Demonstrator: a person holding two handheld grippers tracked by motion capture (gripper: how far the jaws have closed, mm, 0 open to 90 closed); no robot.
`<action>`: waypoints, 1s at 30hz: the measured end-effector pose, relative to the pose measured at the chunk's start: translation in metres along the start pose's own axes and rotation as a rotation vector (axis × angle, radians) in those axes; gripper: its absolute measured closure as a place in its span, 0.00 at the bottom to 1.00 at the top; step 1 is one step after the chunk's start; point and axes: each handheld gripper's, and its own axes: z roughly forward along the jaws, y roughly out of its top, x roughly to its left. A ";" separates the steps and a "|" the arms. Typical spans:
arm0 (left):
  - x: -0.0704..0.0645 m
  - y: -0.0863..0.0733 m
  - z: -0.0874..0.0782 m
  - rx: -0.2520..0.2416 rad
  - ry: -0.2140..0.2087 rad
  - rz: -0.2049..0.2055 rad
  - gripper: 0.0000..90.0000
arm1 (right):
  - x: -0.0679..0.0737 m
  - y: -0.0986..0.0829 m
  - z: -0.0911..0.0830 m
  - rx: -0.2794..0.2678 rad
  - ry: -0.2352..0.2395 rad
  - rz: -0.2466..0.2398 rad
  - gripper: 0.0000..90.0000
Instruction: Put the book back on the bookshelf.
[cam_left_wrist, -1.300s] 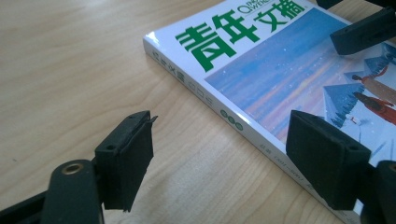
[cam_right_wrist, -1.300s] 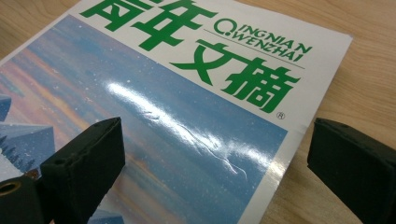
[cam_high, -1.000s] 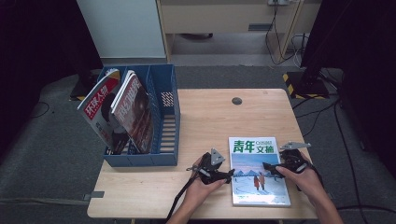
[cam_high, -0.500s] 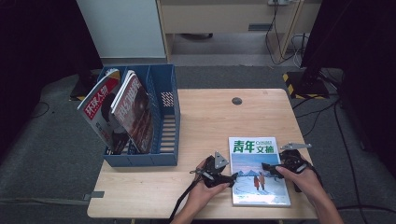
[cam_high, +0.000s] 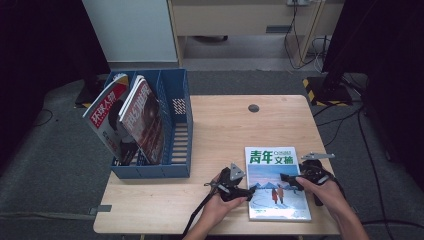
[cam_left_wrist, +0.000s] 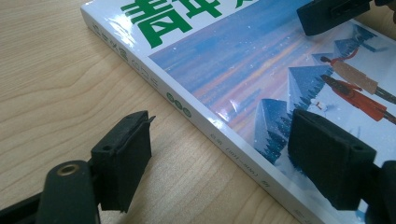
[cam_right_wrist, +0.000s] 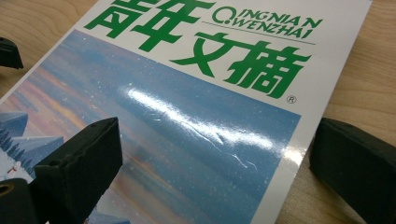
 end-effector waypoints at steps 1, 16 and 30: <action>0.000 0.000 0.000 -0.002 0.001 0.000 0.23 | -0.001 0.000 0.000 -0.002 0.001 0.000 0.06; -0.002 0.000 0.000 -0.005 0.011 0.007 0.23 | -0.003 0.001 0.004 -0.043 -0.025 0.004 0.08; -0.003 0.000 0.001 -0.007 0.017 0.003 0.23 | -0.004 0.000 -0.006 -0.018 -0.033 0.028 0.26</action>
